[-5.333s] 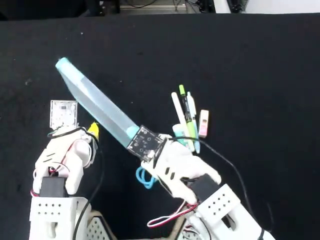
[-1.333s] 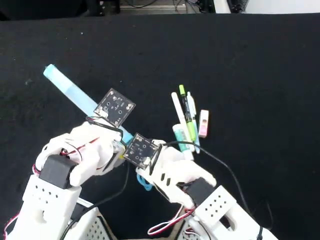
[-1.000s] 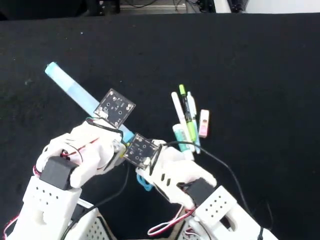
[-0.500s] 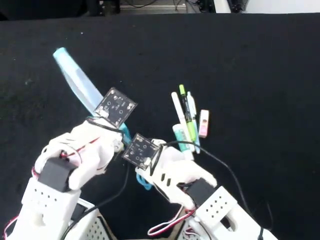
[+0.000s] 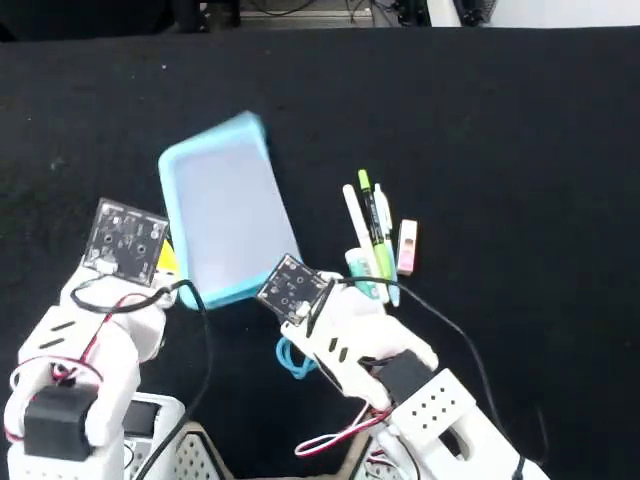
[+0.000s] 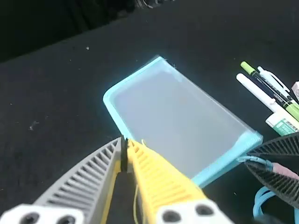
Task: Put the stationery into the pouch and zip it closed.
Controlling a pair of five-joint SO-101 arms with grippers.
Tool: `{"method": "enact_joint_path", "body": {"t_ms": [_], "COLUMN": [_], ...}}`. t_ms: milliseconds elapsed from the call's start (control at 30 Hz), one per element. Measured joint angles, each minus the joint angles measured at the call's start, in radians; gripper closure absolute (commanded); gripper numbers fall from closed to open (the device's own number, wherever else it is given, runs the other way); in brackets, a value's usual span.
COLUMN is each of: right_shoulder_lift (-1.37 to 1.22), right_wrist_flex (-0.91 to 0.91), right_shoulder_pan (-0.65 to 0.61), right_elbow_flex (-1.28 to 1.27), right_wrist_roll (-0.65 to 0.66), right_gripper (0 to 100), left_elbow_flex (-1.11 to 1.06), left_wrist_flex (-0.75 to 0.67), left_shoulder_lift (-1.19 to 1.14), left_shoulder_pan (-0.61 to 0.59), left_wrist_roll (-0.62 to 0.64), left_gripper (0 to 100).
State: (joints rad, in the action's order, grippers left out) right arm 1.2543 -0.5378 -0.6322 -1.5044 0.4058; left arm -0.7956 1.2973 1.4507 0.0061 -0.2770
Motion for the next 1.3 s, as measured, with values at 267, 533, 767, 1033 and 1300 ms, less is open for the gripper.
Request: {"method": "enact_joint_path", "body": {"t_ms": [267, 533, 767, 1033, 1300], "right_shoulder_lift": [0.0, -0.104, -0.393, -0.565, -0.566], "right_wrist_flex": [-0.138, -0.428, -0.64, -0.64, -0.64], "right_shoulder_pan": [-0.002, 0.003, 0.003, -0.006, -0.112], "right_elbow_flex": [0.175, 0.671, 1.12, 1.335, 1.427], "right_wrist_roll": [-0.063, 0.038, 0.117, 0.129, 0.135], "right_gripper": [98.8, 98.8, 98.8, 98.7, 98.7], "left_elbow_flex": [0.002, 0.037, 0.037, 0.014, -0.018], "left_wrist_flex": [0.061, 0.089, 0.021, 0.018, -0.138], "left_shoulder_lift": [-0.023, -0.029, -0.031, -0.034, -0.031], "left_shoulder_pan": [-0.015, -0.104, -0.106, -0.117, -0.233], "left_wrist_roll": [-0.002, -0.002, -0.003, -0.005, -0.005], "left_gripper": [97, 97, 97, 84, 85]}}
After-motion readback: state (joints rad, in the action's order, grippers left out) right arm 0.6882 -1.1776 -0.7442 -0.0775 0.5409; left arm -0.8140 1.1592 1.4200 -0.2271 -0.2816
